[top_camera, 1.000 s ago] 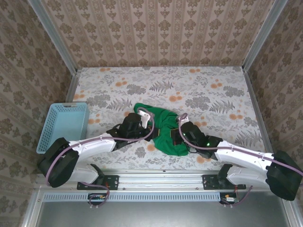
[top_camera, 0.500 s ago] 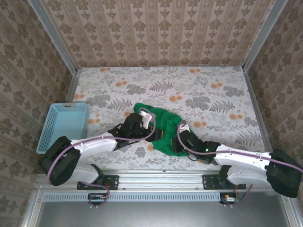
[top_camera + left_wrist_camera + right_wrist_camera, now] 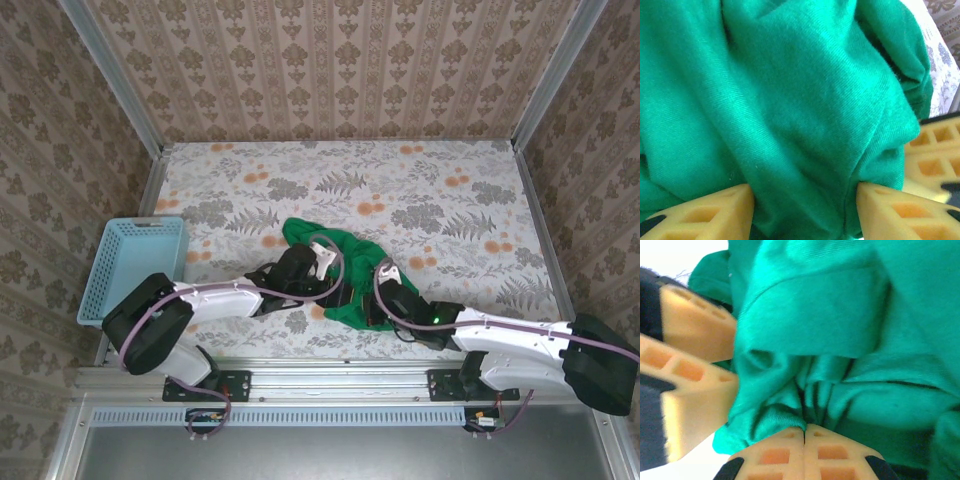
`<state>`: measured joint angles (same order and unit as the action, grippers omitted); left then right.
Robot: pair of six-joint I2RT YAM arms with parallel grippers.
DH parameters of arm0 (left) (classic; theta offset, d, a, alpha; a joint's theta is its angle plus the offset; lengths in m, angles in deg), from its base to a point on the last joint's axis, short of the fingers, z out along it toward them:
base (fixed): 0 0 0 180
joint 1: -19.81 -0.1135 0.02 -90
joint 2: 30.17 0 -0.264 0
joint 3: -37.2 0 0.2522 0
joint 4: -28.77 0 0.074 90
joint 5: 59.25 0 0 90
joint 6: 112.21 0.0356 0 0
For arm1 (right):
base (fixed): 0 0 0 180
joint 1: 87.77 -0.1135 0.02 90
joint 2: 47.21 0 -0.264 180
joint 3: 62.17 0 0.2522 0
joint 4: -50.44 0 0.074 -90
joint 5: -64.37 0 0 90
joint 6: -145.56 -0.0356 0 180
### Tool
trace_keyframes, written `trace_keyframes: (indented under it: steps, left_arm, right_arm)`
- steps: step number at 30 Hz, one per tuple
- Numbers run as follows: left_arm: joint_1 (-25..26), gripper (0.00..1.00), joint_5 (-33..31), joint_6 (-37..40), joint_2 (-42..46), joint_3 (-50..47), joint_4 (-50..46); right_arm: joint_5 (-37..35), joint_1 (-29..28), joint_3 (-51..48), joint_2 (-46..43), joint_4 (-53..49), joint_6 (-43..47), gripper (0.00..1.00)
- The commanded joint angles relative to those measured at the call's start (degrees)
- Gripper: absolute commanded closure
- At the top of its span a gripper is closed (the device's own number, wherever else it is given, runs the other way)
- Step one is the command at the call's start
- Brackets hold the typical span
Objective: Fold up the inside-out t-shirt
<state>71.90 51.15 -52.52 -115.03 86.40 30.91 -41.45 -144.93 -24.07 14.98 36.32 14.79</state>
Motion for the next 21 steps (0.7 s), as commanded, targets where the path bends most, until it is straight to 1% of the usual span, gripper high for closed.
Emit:
trace_keyframes:
  steps: [1, 5, 9, 12, 14, 15, 18, 21]
  left_arm:
    - [0.34, 0.38, 0.22, -0.09, 2.91, -0.26, 3.13]
    - [0.67, 0.33, 0.86, 0.26, 6.02, -1.38, 3.58]
    - [1.60, 0.26, 0.56, 1.60, 6.07, -0.93, 1.87]
    - [1.74, 0.27, -0.14, 1.98, 4.03, 0.50, 0.10]
    - [1.73, 0.31, -0.32, 1.71, 2.69, 1.06, 0.17]
    - [1.69, 0.35, -0.81, 1.49, 2.14, 1.39, -0.05]
    - [1.48, 0.50, -2.98, 0.89, 1.28, 2.18, -1.04]
    - [-0.10, 0.65, -3.53, -0.64, 1.80, 1.50, 0.26]
  right_arm:
    - [-1.16, -2.07, -0.75, 1.41, 2.03, -0.10, 1.00]
    - [-2.24, -3.12, -2.04, 2.27, 5.04, -0.62, 1.00]
    - [-3.03, -4.37, -2.63, 2.50, 7.62, -0.21, 1.00]
    - [-3.54, -5.44, -2.72, 2.23, 8.95, 0.26, 1.00]
    - [-3.85, -6.08, -2.72, 2.06, 9.42, 0.52, 1.00]
    - [-4.06, -6.45, -2.80, 1.92, 9.71, 0.68, 1.00]
    - [-4.41, -7.47, -3.14, 1.71, 9.68, 0.87, 1.00]
    - [-4.32, -8.42, -3.81, 1.92, 9.40, 0.85, 1.00]
